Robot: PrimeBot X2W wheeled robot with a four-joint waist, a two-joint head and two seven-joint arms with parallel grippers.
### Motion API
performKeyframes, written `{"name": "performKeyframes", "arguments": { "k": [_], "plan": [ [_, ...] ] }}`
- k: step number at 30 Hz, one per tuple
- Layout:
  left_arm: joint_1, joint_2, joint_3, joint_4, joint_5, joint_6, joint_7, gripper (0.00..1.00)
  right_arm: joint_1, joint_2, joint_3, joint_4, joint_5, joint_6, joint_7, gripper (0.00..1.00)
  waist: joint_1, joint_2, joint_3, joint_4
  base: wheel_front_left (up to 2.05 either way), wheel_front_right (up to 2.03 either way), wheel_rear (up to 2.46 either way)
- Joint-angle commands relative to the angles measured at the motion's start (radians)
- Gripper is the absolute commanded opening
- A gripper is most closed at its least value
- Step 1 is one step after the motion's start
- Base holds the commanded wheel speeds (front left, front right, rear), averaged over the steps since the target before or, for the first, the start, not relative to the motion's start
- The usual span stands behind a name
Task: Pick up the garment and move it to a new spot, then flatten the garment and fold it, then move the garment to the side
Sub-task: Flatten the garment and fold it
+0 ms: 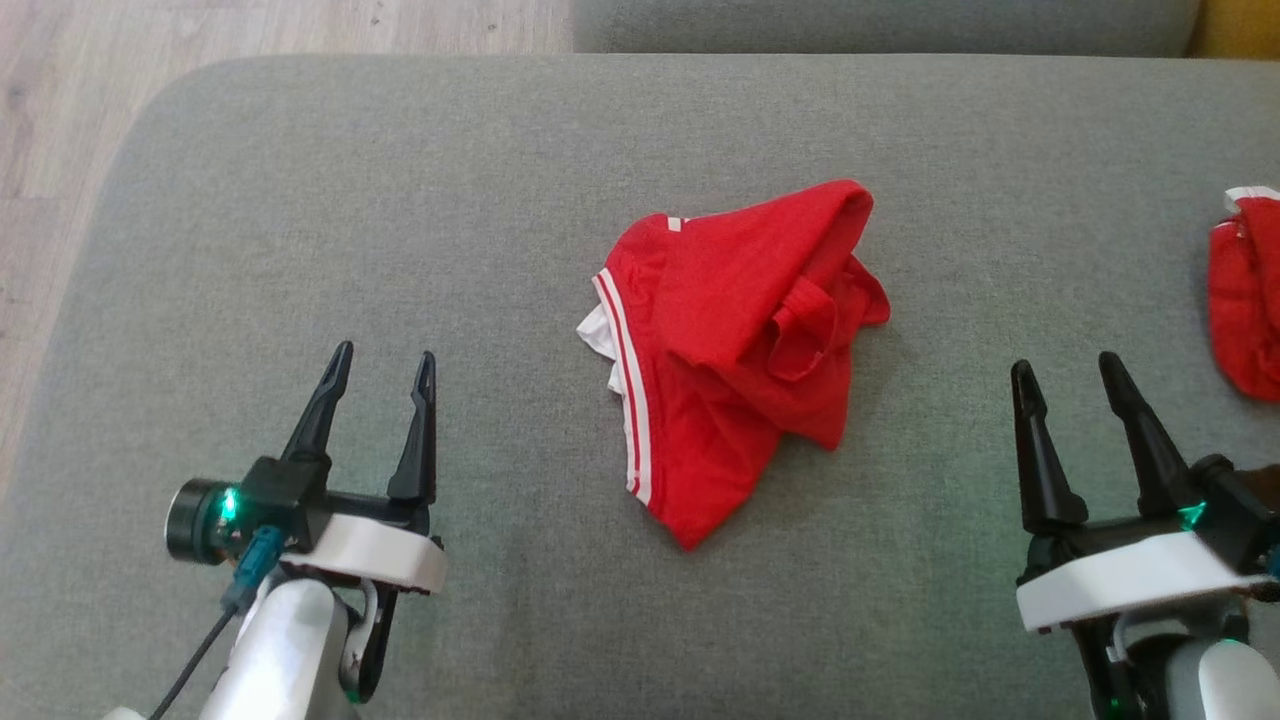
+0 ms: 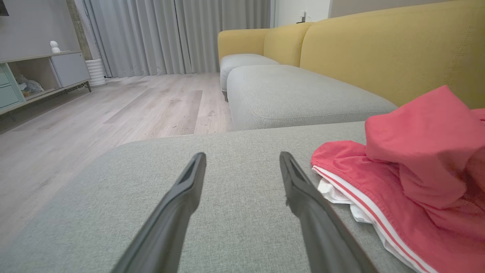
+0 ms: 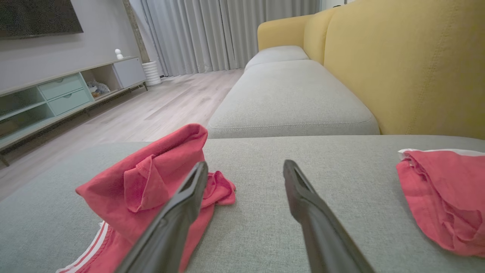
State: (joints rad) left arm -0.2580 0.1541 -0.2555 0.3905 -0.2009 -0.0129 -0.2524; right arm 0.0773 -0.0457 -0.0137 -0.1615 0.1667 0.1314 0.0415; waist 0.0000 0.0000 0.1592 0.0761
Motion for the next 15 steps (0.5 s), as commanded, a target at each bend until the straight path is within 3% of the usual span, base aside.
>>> {"name": "performKeyframes", "arguments": {
  "k": [1, 15],
  "plan": [
    [-0.02, 0.026, 0.033, -0.023, 0.008, 0.008, -0.009, 1.0, -0.008, -0.005, 0.022, -0.041, 0.003, -0.001, 0.002, 1.0, 0.0, 0.0, 0.0, 0.0, 0.0, 0.0, 0.0],
    [-0.03, 0.024, 0.022, -0.022, -0.001, 0.016, -0.009, 1.0, -0.034, -0.005, 0.046, -0.019, 0.009, -0.001, 0.036, 1.0, 0.0, 0.0, 0.011, 0.01, 0.0, 0.0, 0.0]
  ]
}}
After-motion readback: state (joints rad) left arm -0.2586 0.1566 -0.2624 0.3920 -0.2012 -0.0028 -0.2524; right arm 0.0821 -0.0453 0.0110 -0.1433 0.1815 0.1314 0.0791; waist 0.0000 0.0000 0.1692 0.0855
